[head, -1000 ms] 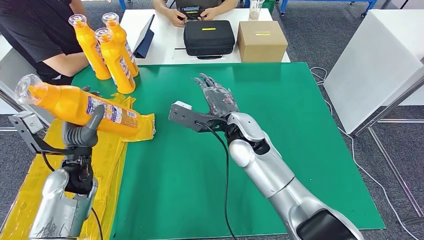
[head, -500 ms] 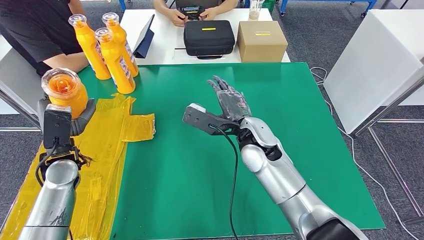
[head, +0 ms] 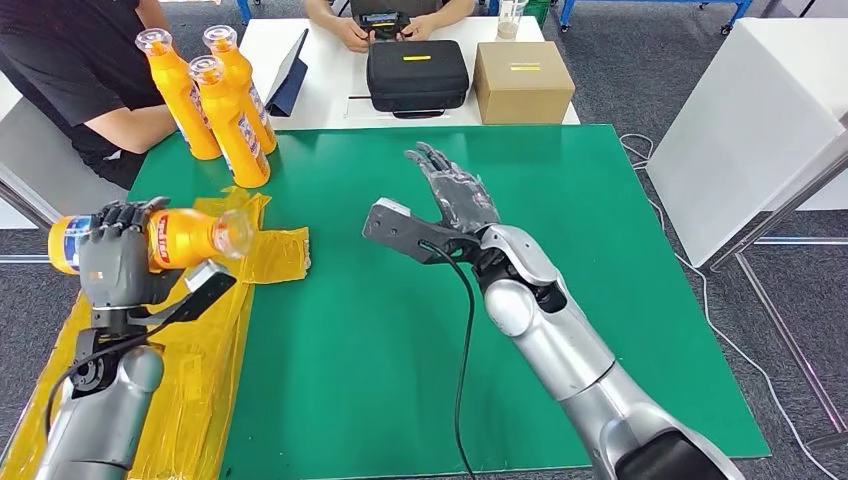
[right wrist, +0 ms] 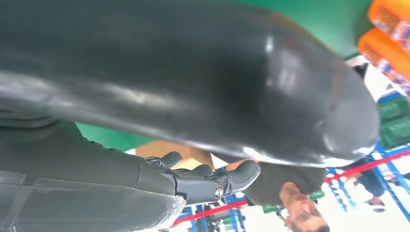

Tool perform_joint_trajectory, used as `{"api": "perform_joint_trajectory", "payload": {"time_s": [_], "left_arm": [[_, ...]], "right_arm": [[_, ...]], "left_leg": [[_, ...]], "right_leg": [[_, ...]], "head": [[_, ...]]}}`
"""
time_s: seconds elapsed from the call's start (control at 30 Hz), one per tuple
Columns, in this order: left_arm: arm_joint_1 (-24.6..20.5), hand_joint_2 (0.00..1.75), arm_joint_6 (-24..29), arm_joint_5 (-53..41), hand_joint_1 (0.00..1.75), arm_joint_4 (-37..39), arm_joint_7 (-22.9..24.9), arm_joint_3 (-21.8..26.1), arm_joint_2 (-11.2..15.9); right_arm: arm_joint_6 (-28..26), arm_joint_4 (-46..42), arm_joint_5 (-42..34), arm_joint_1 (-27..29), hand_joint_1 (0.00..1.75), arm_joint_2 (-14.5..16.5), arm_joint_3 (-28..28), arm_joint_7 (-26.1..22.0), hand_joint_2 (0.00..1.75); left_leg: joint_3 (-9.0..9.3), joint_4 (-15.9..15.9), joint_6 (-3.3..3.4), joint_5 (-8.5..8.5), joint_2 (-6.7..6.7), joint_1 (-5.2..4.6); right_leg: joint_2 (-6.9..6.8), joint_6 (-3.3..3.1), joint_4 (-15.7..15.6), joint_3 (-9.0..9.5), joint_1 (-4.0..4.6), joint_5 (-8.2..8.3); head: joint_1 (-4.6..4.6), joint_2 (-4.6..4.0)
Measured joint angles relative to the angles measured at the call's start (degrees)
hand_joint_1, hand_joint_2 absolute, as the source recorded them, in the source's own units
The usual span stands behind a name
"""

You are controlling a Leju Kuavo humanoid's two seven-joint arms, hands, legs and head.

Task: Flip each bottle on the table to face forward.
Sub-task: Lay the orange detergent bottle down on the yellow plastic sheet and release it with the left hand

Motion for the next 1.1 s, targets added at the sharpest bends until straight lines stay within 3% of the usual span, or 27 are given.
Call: {"api": "perform_joint_trajectory", "payload": {"time_s": [0.37, 0.83, 1.1], "left_arm": [[2.1, 1.75, 0.1, -1.5, 1.75, 2.1, -0.4, 4.4, 0.0], [7.2, 1.75, 0.2, -9.4, 1.75, 3.6, 0.3, 4.7, 0.0], [8.2, 1.75, 0.2, -7.4, 1.75, 7.2, 0.1, 4.5, 0.2]], "right_arm": [[0.1, 0.0, -0.5, -1.5, 0.0, 0.0, 1.0, -0.2, 0.0], [0.0, 0.0, -2.5, -2.9, 0.0, 0.0, 2.2, -1.8, 0.0], [1.0, 0.0, -1.4, -3.9, 0.0, 1.6, 4.0, -3.6, 0.0]], "left_leg": [[-0.05, 0.0, 0.0, 0.0, -0.07, -0.01], [-0.08, 0.0, 0.0, 0.0, -0.06, 0.0], [-0.1, 0.0, 0.0, 0.0, -0.04, 0.0]], "right_leg": [[-0.03, 0.0, 0.0, -0.01, -0.02, 0.0], [-0.03, 0.0, 0.0, -0.07, -0.01, 0.0], [-0.03, 0.0, 0.0, -0.07, 0.0, 0.0]], "head": [[0.01, 0.0], [0.01, 0.01], [0.01, 0.01]]}}
